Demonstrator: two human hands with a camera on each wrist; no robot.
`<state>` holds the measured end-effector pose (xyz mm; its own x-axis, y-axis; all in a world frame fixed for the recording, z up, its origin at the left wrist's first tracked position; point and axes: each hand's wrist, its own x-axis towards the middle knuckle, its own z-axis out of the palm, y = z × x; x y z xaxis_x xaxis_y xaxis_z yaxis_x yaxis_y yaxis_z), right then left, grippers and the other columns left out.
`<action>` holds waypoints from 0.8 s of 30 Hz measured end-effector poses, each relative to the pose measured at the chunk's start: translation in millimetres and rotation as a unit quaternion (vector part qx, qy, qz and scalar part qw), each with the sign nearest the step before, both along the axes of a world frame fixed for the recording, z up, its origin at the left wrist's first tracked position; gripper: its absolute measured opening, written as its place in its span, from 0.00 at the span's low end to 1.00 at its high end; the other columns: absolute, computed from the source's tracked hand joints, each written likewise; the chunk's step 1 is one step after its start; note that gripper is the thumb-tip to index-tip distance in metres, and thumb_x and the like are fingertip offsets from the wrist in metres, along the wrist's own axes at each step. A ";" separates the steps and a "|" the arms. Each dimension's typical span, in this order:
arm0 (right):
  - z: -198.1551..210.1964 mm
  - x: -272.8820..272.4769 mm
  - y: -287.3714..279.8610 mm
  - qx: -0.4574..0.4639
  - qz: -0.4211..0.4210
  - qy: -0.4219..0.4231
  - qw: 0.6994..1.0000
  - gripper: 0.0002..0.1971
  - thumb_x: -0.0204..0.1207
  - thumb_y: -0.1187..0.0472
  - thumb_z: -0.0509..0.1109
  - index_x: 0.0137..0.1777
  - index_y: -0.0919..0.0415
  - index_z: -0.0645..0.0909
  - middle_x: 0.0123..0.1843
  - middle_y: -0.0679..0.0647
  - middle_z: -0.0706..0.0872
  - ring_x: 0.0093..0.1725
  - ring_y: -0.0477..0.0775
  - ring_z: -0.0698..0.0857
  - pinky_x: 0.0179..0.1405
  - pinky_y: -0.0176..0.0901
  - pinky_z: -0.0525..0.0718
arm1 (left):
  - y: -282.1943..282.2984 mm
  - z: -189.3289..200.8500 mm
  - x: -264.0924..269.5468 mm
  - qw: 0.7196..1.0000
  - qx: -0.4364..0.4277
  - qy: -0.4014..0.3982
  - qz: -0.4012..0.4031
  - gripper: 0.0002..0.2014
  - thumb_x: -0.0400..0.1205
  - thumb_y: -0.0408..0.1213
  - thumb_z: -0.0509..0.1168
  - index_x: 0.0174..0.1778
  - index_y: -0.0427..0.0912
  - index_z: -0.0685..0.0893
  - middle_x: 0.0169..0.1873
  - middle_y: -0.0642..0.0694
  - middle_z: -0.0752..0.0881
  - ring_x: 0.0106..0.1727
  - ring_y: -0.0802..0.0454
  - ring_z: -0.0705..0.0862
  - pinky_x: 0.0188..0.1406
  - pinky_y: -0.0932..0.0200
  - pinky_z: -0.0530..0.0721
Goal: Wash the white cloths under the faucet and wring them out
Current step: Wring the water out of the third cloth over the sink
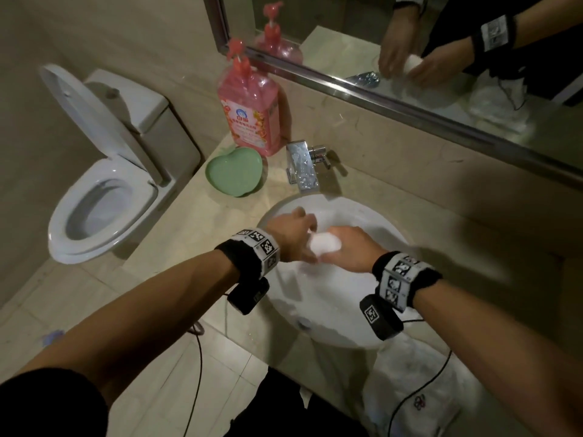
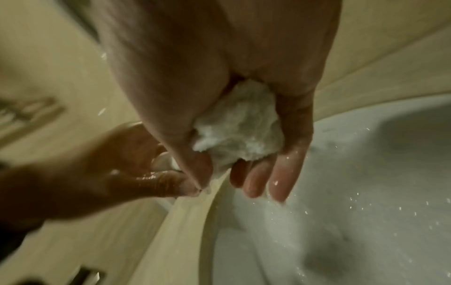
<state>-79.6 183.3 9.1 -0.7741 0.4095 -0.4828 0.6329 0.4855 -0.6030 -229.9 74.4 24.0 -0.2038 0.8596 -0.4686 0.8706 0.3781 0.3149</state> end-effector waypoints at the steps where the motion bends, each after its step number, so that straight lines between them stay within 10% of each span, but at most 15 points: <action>1: 1.9 1.9 3.3 -0.092 -0.065 -0.001 0.994 0.13 0.72 0.54 0.81 0.53 0.51 0.83 0.45 0.51 0.90 0.41 0.53 0.89 0.32 0.41 0.83 | -2.9 5.3 0.7 0.997 0.068 0.029 -0.013 0.33 0.71 0.57 0.76 0.70 0.51 0.76 0.66 0.45 0.77 0.62 0.44 0.80 0.61 0.48 0.82; 4: 10.0 6.0 12.8 -0.255 -0.163 0.010 0.953 0.14 0.72 0.59 0.80 0.56 0.57 0.84 0.41 0.53 0.91 0.34 0.50 0.90 0.30 0.42 0.86 | -10.7 13.9 5.9 0.968 0.203 0.114 -0.092 0.30 0.79 0.47 0.71 0.77 0.52 0.72 0.74 0.42 0.74 0.72 0.39 0.75 0.67 0.46 0.78; 9: 37.4 7.8 10.9 -0.326 -0.132 0.023 0.936 0.15 0.70 0.59 0.79 0.55 0.59 0.83 0.39 0.53 0.88 0.30 0.47 0.84 0.22 0.39 0.75 | -16.7 26.5 31.1 0.967 0.145 0.186 -0.093 0.47 0.67 0.53 0.80 0.78 0.47 0.64 0.72 0.40 0.70 0.69 0.37 0.71 0.64 0.44 0.81; 13: 58.0 14.8 6.3 -0.374 -0.101 0.022 0.922 0.24 0.64 0.60 0.85 0.58 0.64 0.82 0.40 0.54 0.86 0.29 0.45 0.78 0.19 0.37 0.70 | -8.6 53.0 35.3 0.952 0.196 0.219 -0.084 0.17 0.80 0.41 0.66 0.63 0.40 0.76 0.55 0.38 0.77 0.49 0.41 0.77 0.38 0.45 0.84; 16: 69.3 21.1 1.9 -0.355 -0.081 0.004 0.931 0.20 0.68 0.64 0.86 0.57 0.64 0.83 0.39 0.55 0.87 0.28 0.46 0.79 0.19 0.37 0.70 | -5.0 70.8 36.2 0.946 0.194 0.232 -0.120 0.11 0.80 0.36 0.58 0.54 0.37 0.79 0.44 0.38 0.81 0.38 0.39 0.83 0.26 0.52 0.72; 24: 64.2 19.9 -11.6 -0.153 -0.091 0.017 0.984 0.16 0.65 0.55 0.86 0.47 0.60 0.84 0.25 0.48 0.81 0.21 0.47 0.75 0.18 0.37 0.68 | 3.4 78.1 38.1 0.972 0.058 0.204 -0.101 0.15 0.76 0.38 0.67 0.57 0.44 0.74 0.37 0.42 0.85 0.32 0.40 0.80 0.28 0.52 0.77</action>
<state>-59.7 171.7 73.3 -0.7192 0.3815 -0.5806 0.6698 0.1585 -0.7255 -191.8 77.8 102.0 -0.1741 0.9434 -0.2823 0.9847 0.1692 -0.0419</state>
